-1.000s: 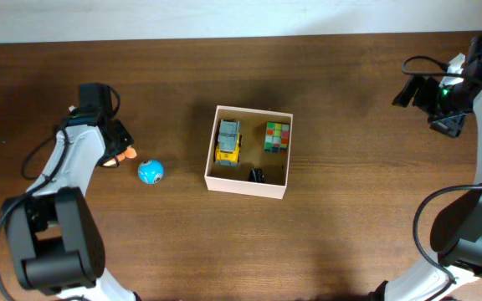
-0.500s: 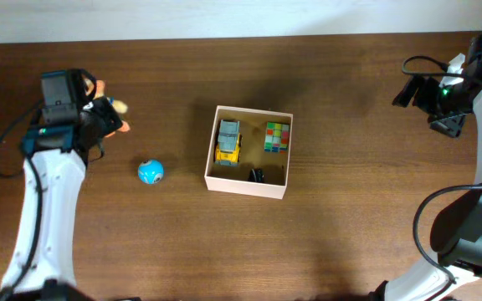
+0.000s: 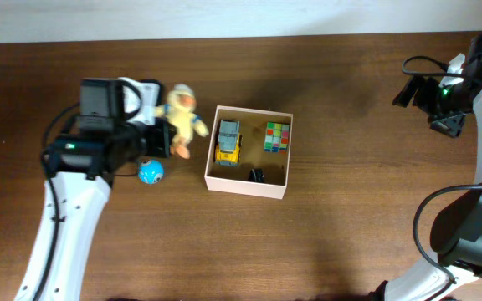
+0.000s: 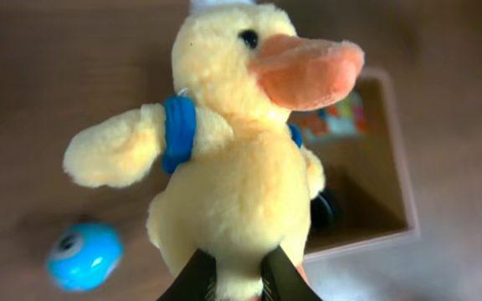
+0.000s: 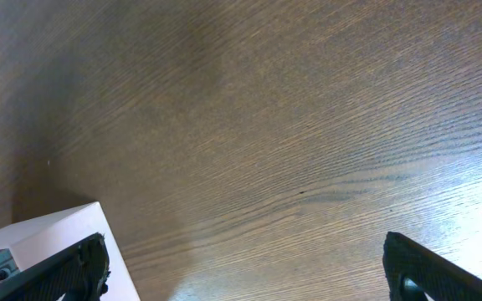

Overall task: Pack container
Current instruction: 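Lift the duck and carry it with the left gripper over the box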

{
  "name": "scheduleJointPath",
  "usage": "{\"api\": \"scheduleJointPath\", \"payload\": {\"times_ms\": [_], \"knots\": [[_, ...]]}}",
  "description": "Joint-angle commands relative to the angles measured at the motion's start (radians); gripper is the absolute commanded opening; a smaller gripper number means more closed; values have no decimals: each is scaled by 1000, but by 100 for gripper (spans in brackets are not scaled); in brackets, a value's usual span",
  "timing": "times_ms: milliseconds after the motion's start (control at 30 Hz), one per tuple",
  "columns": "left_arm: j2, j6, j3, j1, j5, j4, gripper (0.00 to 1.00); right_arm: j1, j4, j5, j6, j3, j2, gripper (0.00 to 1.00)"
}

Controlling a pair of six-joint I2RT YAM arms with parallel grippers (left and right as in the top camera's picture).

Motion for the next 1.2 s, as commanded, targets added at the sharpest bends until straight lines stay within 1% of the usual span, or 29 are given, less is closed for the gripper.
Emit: {"api": "scheduleJointPath", "payload": {"times_ms": [0, 133, 300, 467, 633, 967, 1167], "knots": [[-14, 161, 21, -90, 42, 4, 15, -7, -2, -13, 7, 13, -19, 99], [-14, 264, 21, -192, 42, 15, 15, -7, 0, -13, 7, 13, -19, 99], [-12, 377, 21, -272, 42, 35, 15, -7, 0, -13, 7, 13, -19, 99], [-5, 462, 19, -302, 42, 60, 15, -7, 0, -13, 7, 13, -19, 99], [26, 547, 19, -303, 42, 89, 15, -7, 0, -13, 7, 13, -19, 99], [190, 560, 19, -303, 43, 163, 13, -7, 0, -13, 7, 13, -19, 99], [274, 573, 19, -311, 43, 194, 14, -7, 0, -13, 7, 13, -19, 99]]}}
